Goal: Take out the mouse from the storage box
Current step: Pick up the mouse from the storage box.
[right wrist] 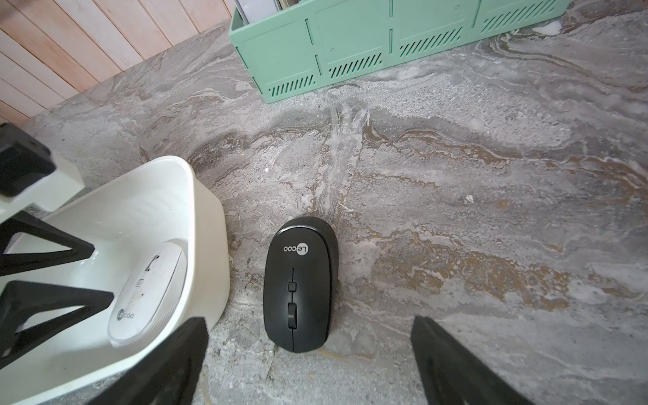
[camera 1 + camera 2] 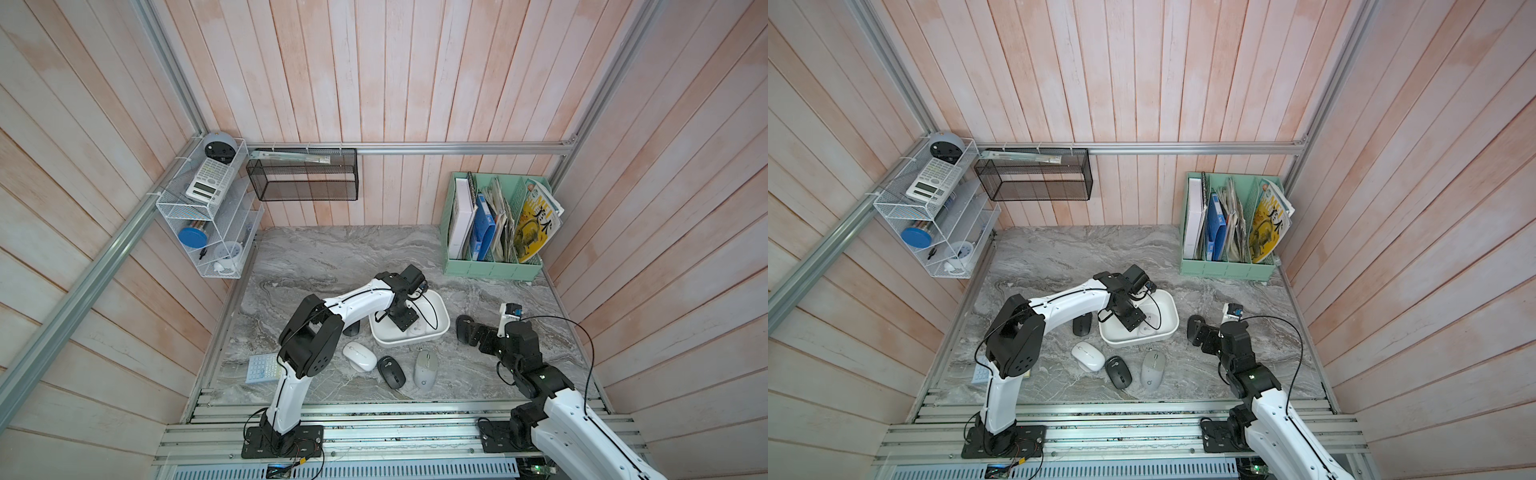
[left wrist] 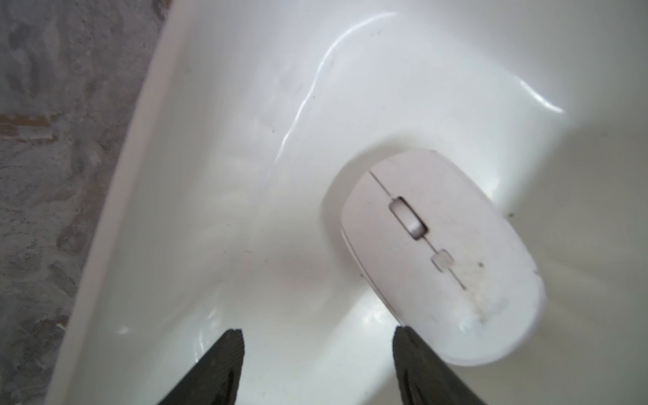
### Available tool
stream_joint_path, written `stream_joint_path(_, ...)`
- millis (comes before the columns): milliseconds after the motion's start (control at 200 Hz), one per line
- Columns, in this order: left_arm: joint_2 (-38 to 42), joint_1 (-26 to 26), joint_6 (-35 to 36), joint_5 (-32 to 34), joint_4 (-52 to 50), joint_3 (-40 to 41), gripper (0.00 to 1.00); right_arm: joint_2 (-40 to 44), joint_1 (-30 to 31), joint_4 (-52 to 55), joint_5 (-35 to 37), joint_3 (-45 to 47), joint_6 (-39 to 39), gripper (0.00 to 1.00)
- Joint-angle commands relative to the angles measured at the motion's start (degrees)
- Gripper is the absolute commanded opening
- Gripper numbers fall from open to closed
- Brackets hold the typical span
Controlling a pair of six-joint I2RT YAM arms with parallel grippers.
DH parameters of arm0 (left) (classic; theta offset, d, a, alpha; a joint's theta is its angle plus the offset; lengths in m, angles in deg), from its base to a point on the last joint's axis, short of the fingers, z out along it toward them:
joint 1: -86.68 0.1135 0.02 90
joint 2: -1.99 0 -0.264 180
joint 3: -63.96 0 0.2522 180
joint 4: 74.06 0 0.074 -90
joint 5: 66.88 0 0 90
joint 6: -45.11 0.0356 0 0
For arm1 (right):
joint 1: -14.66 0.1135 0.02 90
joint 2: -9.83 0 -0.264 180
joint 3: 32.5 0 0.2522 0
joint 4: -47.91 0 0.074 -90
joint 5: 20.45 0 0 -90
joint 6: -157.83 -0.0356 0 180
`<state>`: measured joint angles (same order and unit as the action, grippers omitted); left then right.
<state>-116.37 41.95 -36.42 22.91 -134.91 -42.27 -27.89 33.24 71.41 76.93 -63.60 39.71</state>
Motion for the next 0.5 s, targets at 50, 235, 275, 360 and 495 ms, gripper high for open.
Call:
stream_joint_path(50,1.34,-0.57,2.09,-7.34,0.50,0.37,0.76,-0.60,-0.13,-1.18,-0.58,-2.17,-0.36,0.97)
stream_joint_path(235,-3.60,-1.49,2.36,-7.10,-2.69,-3.58,0.77,-0.35,-0.13,-1.04,-0.21,-2.17,-0.36,0.98)
stream_joint_path(275,-4.42,-1.49,2.34,-6.73,-2.90,-4.15,0.77,-0.34,-0.13,-1.06,-0.24,-2.08,-0.36,0.98)
stream_joint_path(360,-5.35,-1.58,2.35,-6.86,-3.00,-4.74,0.77,-0.53,-0.13,-1.17,-0.22,-2.08,-0.36,0.97)
stream_joint_path(495,-6.30,-1.50,1.86,-4.55,-2.34,-5.21,0.77,-1.03,-0.14,-1.21,-0.28,-2.17,-0.44,0.98)
